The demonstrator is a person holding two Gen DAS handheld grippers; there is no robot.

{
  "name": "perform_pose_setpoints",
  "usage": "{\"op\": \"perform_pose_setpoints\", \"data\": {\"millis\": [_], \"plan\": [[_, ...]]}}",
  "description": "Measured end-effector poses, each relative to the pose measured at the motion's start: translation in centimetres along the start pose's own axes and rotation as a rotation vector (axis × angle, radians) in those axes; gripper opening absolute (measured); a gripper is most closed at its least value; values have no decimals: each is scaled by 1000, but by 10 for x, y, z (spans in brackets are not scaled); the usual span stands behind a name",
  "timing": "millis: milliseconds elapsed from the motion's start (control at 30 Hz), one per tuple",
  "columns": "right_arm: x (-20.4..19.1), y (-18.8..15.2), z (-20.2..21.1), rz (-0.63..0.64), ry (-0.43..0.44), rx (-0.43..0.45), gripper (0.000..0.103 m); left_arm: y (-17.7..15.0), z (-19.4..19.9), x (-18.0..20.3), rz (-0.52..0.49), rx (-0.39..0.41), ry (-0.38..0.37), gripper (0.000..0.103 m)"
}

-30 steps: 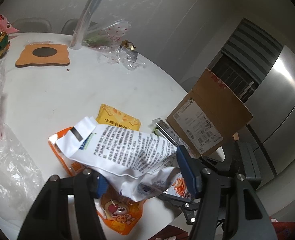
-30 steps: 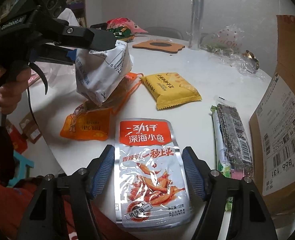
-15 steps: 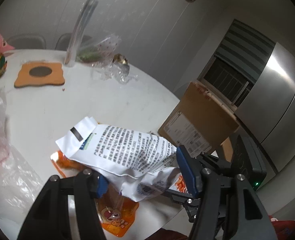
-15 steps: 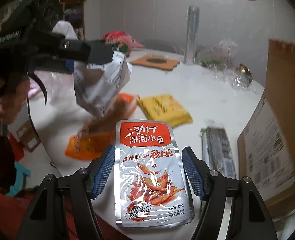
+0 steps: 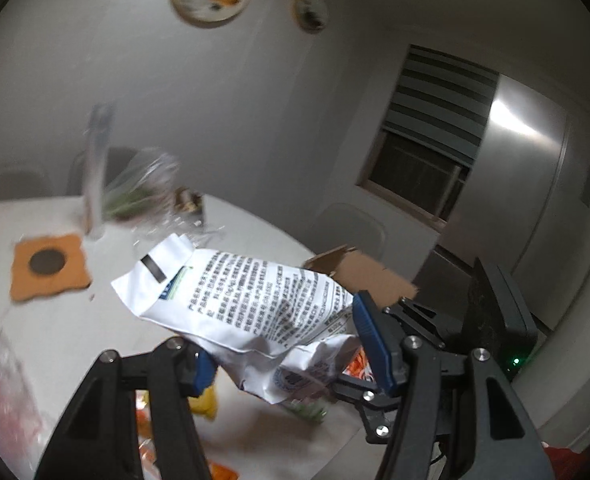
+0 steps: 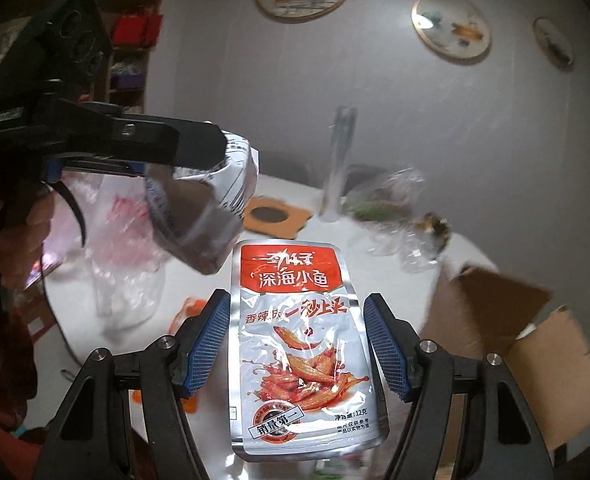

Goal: Organize snacks
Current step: 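Grasp the red-and-white fish snack pack with the right gripper while the left gripper holds the white bag, then carry both packs over the cardboard box and open both grippers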

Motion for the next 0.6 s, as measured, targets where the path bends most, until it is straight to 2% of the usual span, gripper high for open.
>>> {"op": "perform_pose_setpoints", "data": {"millis": [133,300,433,600], "plan": [[29,18,16,2,-68,13,65,17,-27,35,-63,-14,-41,58],[80,19,34,-35,-170,14,65,24,-65,73,-92,-65,-134,58],[121,9,47,-81,-253,-5,65,20,-106,93,-107,-137,-175,58],[162,-15,44,-169,-280,-57,66,6,-162,102,-110,-264,-191,58]]}}
Point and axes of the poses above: each gripper's, at about its wrist camera, not at the fingertips, and z roughly against the way its jaws point, x to its right, y to its top, the point moved 6 cm from there along -z, roughly the way its jaws point, and after that the axes turned 13 degrees about x, right-handed, at the moved point
